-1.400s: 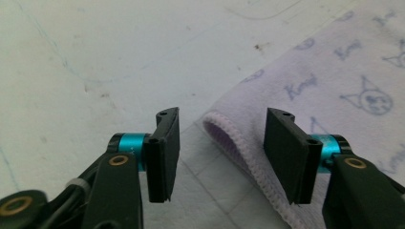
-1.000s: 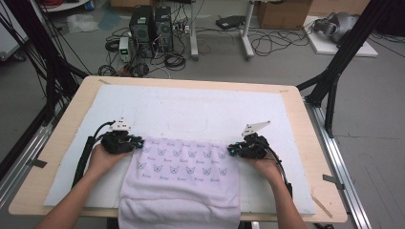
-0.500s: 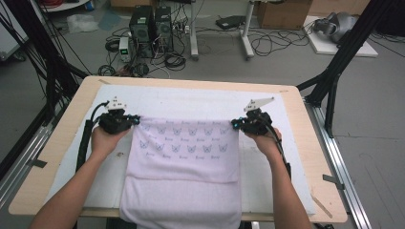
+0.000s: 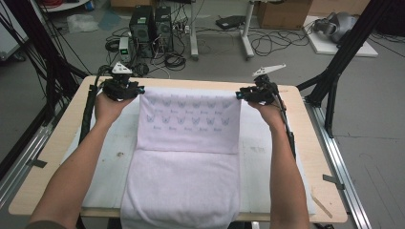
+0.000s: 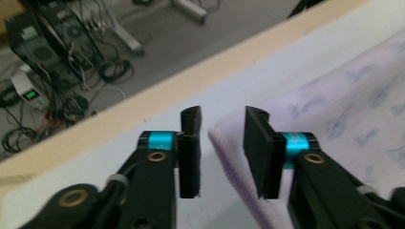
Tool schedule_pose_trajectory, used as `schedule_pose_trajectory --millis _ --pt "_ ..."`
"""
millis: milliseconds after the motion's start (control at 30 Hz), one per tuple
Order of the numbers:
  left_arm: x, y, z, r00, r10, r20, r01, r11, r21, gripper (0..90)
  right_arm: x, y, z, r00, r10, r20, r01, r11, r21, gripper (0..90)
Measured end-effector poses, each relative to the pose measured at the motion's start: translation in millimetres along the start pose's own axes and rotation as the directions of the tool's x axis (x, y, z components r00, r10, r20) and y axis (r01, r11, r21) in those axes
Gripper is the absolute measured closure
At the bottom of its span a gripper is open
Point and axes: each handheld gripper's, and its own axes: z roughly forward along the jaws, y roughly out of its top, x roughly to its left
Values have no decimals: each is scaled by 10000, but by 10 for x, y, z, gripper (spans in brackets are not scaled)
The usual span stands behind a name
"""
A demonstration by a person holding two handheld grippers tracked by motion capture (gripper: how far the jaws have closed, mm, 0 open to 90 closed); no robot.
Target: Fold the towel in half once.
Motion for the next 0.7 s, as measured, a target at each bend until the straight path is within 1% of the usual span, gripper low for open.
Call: schedule_pose_trajectory --millis 67,100,133,167,200,233,267,333,400,467,500,533,567,600,633,700 --pt "20 -148 28 9999 -104 85 101 9995 314 606 45 -114 36 9998 -163 129 162 9999 58 573" --pt "26 -219 30 9998 -173 105 169 9991 400 589 51 -171 55 9999 -58 82 56 9997 225 550" --pt "30 -286 21 9996 -216 182 208 9990 405 580 67 -231 65 10000 -24 36 23 9996 287 546" --pt "32 -347 7 9992 -240 312 227 9988 425 580 81 -277 70 10000 45 -18 -44 9988 495 523" --pt "26 -405 -6 9988 -224 428 205 9989 432 580 88 -306 82 9996 202 -207 -186 9970 750 503" --pt "13 -458 -22 9981 -252 566 229 9989 406 577 121 -339 76 9995 155 -276 -132 9966 813 506" --pt "-8 -505 -38 9975 -215 677 190 9991 370 577 171 -378 62 9997 -123 -204 135 9981 595 517" --pt "-53 -591 -72 9960 -129 885 105 9996 275 577 231 -438 49 9993 -108 -370 124 9990 438 515" --pt "-104 -658 -107 9940 -7 1098 -22 9997 263 577 314 -519 45 9987 -192 -465 214 9986 481 515" --pt "-168 -719 -142 9900 132 1403 -159 9997 175 581 378 -605 43 9979 -142 -629 163 9993 336 517" --pt "-204 -745 -153 9876 205 1558 -239 9995 204 581 413 -645 49 9974 -129 -715 157 9991 390 518" --pt "-244 -779 -173 9855 314 1669 -330 9994 69 583 448 -691 50 9970 -83 -771 111 9993 368 522" --pt "-279 -815 -189 9827 407 1807 -409 9992 -26 595 485 -741 48 9966 -87 -824 104 9997 207 537" --pt "-307 -847 -198 9799 444 1943 -452 9990 -7 600 522 -787 47 9961 -177 -863 189 9997 137 553" --pt "-334 -878 -201 9777 457 2052 -477 9989 47 601 558 -832 48 9953 -163 -959 177 9998 137 557" --pt "-379 -948 -212 9738 528 2214 -544 9985 10 613 597 -907 64 9937 -206 -1098 232 9995 218 563"
